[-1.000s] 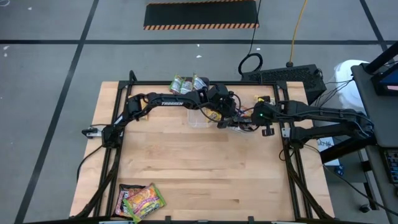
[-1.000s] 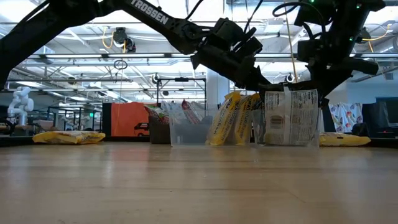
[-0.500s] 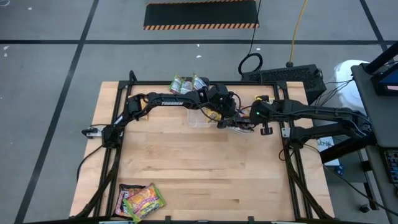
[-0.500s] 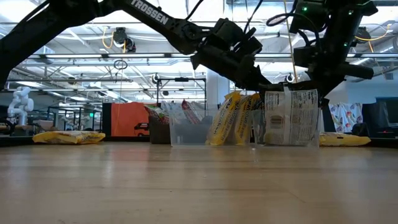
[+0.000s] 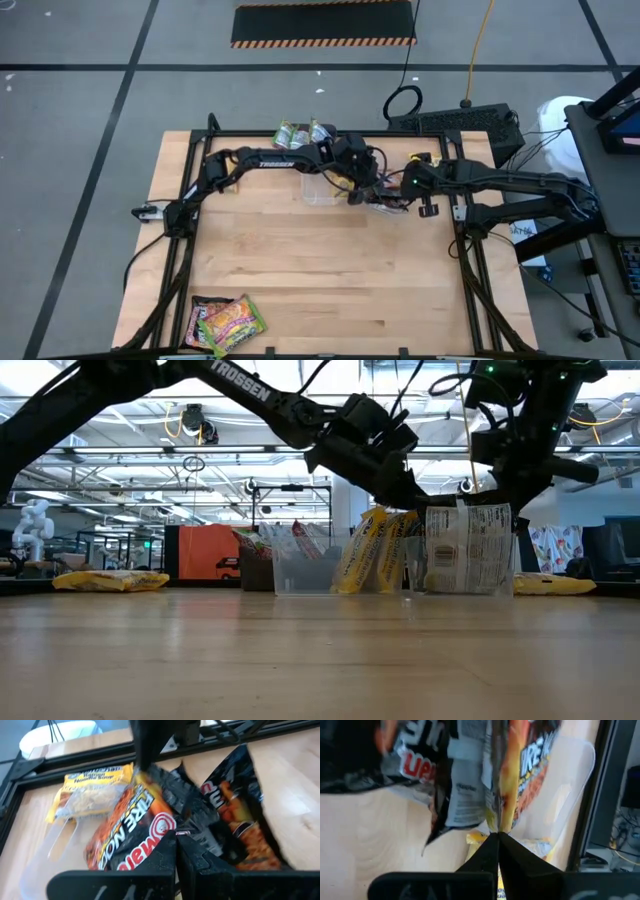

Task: Sort Maruchan noodles
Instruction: Put the black noodle pack into the right transparent bin

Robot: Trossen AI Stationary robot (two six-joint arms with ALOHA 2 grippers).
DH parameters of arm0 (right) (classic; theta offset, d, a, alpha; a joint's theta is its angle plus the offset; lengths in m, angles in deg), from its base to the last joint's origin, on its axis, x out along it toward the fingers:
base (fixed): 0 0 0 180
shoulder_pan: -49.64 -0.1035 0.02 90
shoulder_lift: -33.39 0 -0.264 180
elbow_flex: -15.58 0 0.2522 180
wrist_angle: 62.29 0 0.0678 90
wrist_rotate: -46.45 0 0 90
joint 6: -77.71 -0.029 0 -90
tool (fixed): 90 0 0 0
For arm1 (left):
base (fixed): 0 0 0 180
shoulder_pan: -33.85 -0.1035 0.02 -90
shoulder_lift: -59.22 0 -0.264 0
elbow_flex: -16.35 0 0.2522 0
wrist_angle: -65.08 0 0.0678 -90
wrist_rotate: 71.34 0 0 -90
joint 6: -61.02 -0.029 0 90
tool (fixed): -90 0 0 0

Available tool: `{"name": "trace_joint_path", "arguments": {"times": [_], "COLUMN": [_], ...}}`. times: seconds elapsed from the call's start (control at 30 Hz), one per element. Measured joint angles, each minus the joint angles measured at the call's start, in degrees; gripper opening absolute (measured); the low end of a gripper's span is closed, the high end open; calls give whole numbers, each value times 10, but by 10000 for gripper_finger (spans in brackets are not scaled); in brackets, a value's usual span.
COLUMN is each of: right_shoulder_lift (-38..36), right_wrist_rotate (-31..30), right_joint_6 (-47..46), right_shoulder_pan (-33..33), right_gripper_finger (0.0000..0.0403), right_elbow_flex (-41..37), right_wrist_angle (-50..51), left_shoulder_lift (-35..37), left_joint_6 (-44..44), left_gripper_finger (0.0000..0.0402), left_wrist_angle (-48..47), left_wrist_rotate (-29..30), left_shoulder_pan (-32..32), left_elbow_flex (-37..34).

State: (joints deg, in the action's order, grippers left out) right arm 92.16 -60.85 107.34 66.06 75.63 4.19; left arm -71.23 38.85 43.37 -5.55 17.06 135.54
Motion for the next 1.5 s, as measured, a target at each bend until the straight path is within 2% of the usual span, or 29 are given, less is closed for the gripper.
{"name": "trace_joint_path", "arguments": {"times": [0.13, 0.47, 0.6, 0.9, 1.5], "right_shoulder_lift": [0, 0, 0, 0, 0], "right_wrist_rotate": [26, 29, 55, 56, 56], "right_joint_6": [2, 13, 13, 17, -4], "right_shoulder_pan": [0, 0, 0, -11, -42], "right_gripper_finger": [0, 0, 0, 0, 0], "right_elbow_flex": [11, 34, 53, 86, 93], "right_wrist_angle": [-1, 0, 0, 3, 5], "left_shoulder_lift": [0, 0, 0, 0, 32], "left_joint_6": [1, 4, 4, 16, 39], "left_gripper_finger": [0, 0, 0, 0, 0], "left_wrist_angle": [-10, -18, -23, -17, -33], "left_wrist_rotate": [0, 0, 0, 2, -17], "left_shoulder_pan": [-10, -21, -24, -29, -34], "left_elbow_flex": [0, 0, 0, 0, 0]}}
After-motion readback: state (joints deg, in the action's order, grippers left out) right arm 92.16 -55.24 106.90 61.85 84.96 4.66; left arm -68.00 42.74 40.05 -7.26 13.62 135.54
